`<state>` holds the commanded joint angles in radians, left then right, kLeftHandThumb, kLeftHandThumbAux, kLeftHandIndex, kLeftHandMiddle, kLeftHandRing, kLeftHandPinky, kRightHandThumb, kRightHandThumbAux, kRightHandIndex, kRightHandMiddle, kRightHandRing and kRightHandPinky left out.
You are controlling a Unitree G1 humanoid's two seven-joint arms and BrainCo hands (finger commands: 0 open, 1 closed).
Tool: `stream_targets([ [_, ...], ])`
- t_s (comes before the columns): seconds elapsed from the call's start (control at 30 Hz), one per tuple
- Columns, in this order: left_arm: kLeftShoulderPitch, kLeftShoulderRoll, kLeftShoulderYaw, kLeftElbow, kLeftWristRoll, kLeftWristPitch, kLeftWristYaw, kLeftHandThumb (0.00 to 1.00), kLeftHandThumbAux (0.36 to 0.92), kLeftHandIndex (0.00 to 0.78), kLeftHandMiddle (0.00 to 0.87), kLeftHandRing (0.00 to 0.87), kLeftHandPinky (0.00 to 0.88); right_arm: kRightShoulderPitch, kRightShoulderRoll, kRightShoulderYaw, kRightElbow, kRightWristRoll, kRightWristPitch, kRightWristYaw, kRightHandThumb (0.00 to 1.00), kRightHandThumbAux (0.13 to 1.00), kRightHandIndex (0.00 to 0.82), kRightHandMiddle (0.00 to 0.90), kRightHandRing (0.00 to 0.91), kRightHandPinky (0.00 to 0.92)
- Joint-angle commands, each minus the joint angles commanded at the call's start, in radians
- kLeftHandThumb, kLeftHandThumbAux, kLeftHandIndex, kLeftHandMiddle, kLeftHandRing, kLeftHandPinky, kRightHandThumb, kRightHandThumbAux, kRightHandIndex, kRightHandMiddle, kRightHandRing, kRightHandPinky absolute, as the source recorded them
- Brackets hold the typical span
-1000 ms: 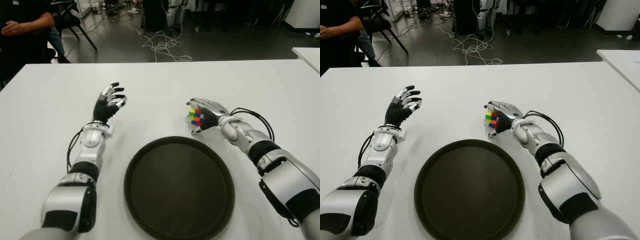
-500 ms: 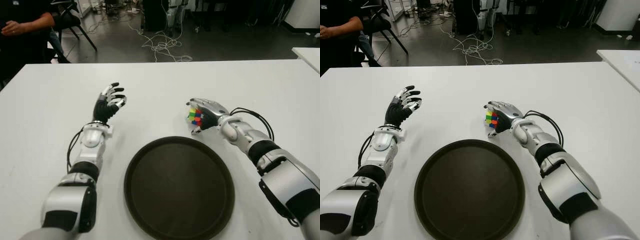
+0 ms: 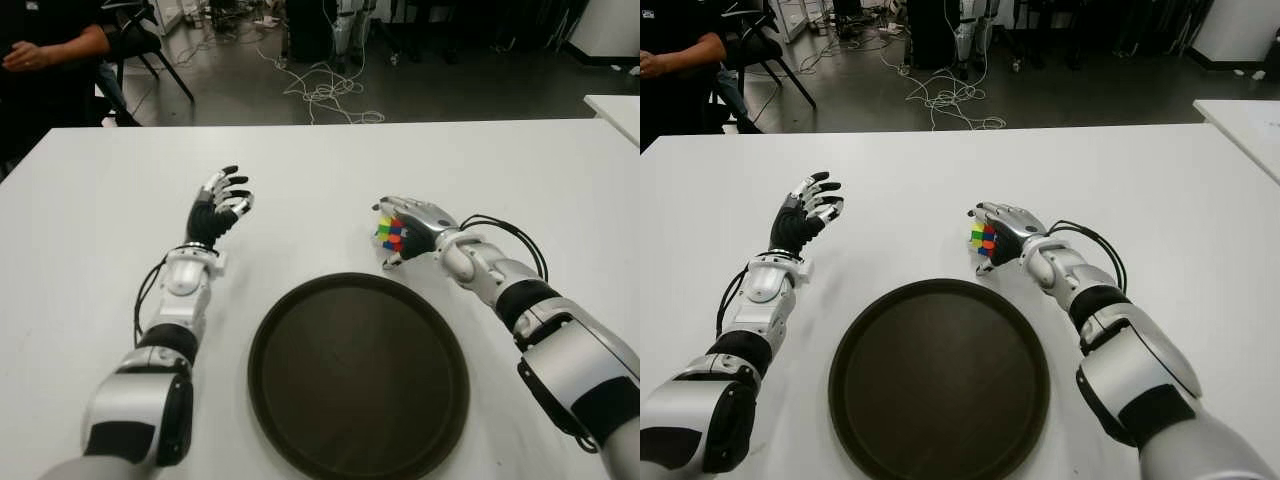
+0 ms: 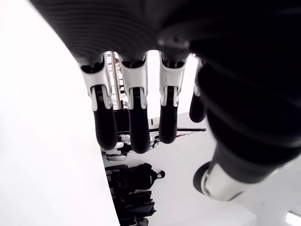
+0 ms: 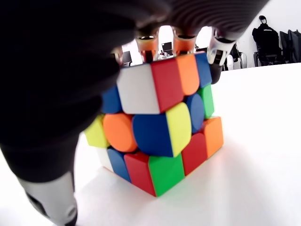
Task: Pick up the Rubik's Cube and put it in the plate
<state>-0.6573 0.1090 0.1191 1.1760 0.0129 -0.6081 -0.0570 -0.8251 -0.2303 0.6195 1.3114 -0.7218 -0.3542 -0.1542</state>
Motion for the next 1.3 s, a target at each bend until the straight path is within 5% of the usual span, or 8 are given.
stream_targets([
  [0.8, 0.003, 0.000, 0.007, -0.006, -0.010, 0.003, -0.010, 0.086, 0.780, 0.171, 0.249, 0.277, 0.346, -0.008, -0.001, -0.021, -0.003, 0.018, 0.004, 0.024, 0.000, 0.905, 0.179, 0.202, 0.199, 0.210],
  [1.3, 0.007, 0.004, 0.001, -0.014, -0.002, 0.011, 0.002, 0.070, 0.790, 0.176, 0.256, 0.282, 0.338, -0.014, 0.002, -0.044, -0.003, 0.045, 0.005, 0.107, 0.000, 0.951, 0.155, 0.165, 0.160, 0.160],
])
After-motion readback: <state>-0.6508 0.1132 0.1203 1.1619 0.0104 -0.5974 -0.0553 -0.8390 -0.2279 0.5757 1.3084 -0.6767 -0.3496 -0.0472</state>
